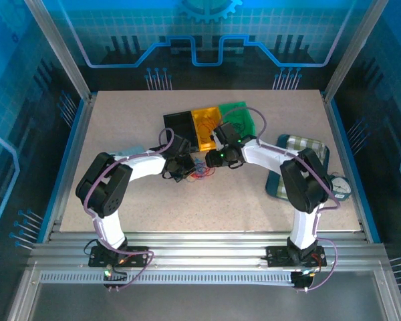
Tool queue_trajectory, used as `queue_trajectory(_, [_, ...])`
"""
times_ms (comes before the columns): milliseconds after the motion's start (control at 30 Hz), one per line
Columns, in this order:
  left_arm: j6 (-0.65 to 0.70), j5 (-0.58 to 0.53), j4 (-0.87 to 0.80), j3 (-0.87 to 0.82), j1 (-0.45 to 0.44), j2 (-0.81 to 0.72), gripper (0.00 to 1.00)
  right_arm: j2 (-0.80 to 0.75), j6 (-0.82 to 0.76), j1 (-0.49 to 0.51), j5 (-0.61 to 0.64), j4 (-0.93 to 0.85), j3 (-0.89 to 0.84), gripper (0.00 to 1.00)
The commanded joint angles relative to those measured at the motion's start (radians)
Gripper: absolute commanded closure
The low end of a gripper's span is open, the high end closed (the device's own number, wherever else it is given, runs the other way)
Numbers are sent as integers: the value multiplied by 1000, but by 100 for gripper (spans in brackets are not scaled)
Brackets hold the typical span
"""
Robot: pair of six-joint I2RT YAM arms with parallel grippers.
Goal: Untangle the cables
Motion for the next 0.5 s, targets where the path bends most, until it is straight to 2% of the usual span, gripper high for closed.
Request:
queue_trajectory(0, [51,39,-9,-26,-10,-37,100,28,0,7,-19,15,-6,55])
queue_trajectory(467, [35,61,28,-42,-9,-76,100,36,-2,18,-79,43,-22,59])
